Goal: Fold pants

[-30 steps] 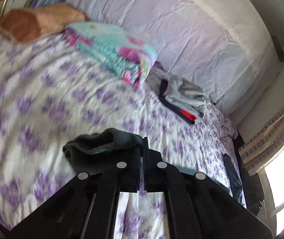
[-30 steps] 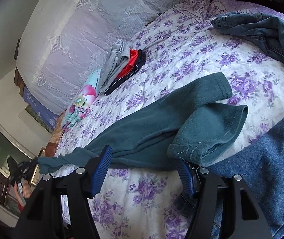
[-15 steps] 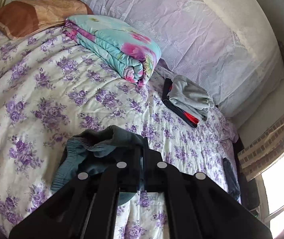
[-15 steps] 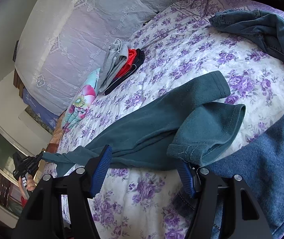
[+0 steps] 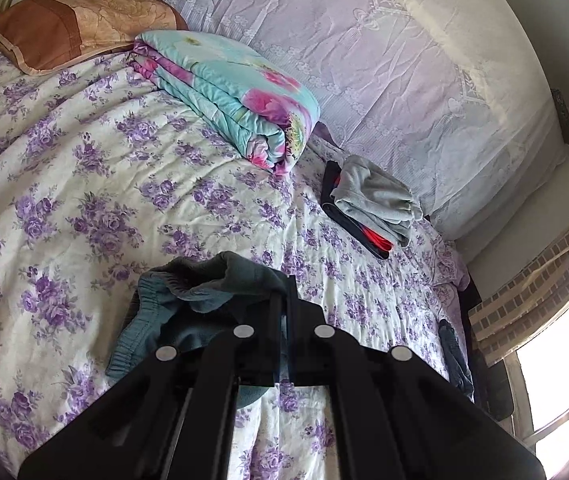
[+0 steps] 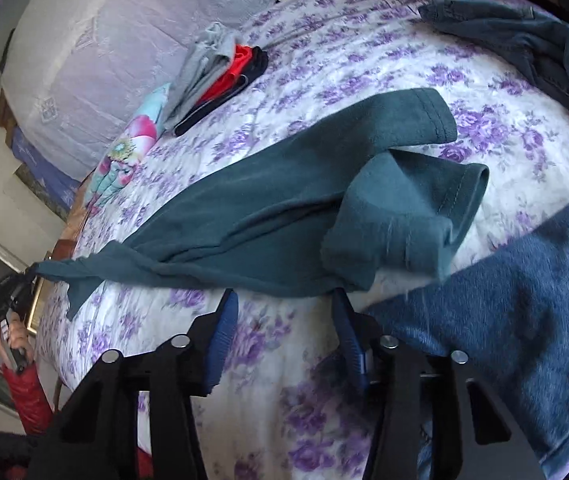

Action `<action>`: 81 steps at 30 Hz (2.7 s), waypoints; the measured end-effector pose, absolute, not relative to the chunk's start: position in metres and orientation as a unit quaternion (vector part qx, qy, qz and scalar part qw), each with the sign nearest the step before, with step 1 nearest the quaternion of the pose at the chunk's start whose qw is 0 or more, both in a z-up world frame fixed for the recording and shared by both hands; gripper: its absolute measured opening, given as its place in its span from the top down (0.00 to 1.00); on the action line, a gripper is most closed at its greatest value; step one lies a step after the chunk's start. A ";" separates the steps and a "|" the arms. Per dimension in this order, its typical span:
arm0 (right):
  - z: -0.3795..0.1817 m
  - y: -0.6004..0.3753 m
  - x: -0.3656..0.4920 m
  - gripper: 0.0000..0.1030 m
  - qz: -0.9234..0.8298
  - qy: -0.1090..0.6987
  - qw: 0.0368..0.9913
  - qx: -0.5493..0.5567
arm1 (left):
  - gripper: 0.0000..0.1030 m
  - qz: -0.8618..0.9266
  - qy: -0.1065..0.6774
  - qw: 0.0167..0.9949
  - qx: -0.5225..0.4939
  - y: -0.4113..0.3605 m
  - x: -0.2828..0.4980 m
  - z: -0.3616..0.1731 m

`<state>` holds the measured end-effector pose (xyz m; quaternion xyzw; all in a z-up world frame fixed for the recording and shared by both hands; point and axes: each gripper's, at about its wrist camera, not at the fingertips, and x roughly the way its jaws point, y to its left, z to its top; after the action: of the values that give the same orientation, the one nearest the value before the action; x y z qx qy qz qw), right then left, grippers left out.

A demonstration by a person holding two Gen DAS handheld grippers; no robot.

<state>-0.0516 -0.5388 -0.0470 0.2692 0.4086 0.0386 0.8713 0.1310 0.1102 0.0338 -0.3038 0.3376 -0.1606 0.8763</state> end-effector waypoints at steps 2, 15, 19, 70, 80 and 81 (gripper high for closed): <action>-0.049 -0.555 -0.042 0.73 0.040 0.391 0.865 0.313 | 1.00 -0.159 0.338 0.875 -0.307 0.111 0.131 0.032; 0.010 -0.567 -0.066 0.96 0.052 0.325 0.895 0.299 | 0.99 -0.158 0.335 0.877 -0.306 0.119 0.126 0.031; -0.009 -0.577 -0.066 0.72 0.026 0.357 0.865 0.353 | 0.99 -0.158 0.338 0.874 -0.310 0.119 0.130 0.024; -0.041 -0.649 0.036 0.98 -0.046 0.330 0.845 0.418 | 0.99 -0.105 0.358 0.868 -0.328 0.139 0.186 0.001; 0.048 -0.630 -0.001 0.98 0.010 0.226 0.897 0.380 | 0.99 -0.115 0.319 0.882 -0.329 0.140 0.182 0.034; 0.054 -0.631 -0.001 0.98 0.011 0.222 0.898 0.380 | 0.99 -0.114 0.312 0.886 -0.324 0.141 0.183 0.040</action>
<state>-0.0006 -0.6310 0.0536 0.3800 0.2216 0.0113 0.8980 0.1827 0.1410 0.0402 -0.3243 0.3125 -0.1140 0.8855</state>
